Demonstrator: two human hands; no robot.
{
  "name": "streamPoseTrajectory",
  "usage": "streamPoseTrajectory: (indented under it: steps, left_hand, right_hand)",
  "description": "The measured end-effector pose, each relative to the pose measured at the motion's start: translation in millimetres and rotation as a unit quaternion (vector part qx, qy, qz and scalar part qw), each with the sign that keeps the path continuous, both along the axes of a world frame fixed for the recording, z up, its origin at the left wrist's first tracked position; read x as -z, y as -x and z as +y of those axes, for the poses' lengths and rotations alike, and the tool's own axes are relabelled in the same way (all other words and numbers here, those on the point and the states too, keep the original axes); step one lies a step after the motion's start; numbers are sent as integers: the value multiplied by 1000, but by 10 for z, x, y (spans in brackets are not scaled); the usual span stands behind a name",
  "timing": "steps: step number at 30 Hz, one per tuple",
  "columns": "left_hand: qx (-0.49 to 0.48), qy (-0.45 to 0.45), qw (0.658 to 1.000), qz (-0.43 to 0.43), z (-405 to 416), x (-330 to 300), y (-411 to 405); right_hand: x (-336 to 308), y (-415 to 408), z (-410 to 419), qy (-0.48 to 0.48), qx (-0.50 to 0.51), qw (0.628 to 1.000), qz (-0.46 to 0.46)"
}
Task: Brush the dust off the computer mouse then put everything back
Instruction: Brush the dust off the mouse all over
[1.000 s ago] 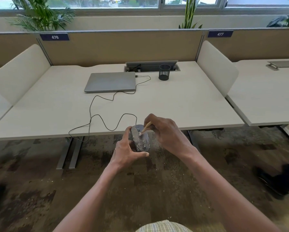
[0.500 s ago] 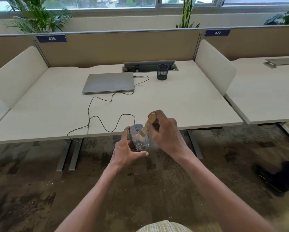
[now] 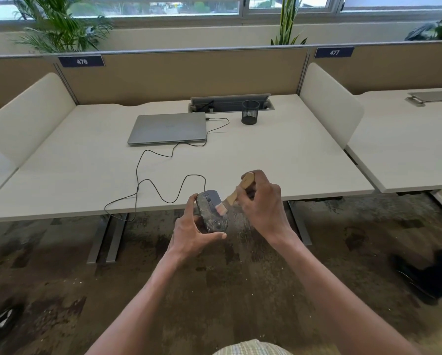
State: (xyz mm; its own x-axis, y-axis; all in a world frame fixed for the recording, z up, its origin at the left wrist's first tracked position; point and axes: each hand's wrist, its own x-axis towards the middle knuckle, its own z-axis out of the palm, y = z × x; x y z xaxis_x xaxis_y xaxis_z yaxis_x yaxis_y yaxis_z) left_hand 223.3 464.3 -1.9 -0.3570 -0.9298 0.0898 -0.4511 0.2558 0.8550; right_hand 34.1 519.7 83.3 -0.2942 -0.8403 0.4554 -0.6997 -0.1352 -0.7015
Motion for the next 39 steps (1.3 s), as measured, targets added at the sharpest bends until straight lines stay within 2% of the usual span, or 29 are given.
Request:
streamPoseTrajectory:
  steps: [13,18,27,33,39]
  left_hand:
    - [-12,5,1000,-11,-88,4,-38]
    - [-11,-7,1000,-9,-122,-5,12]
    - [-17,4,1000,-20,-107,-42,27]
    - [-17,17,1000,-21,-110,-33,31]
    - [-10,14,1000,-5,-121,1,-4]
  right_hand:
    - [23,77,-49,-18,46,998,-41]
    - [-14,-18,-34,3,20,996,-92]
    - [21,-29,12,7,45,998,-39]
    - [51,-25,7,-7,26,995,-92]
    - [78,73,-15,-9,57,994,-93]
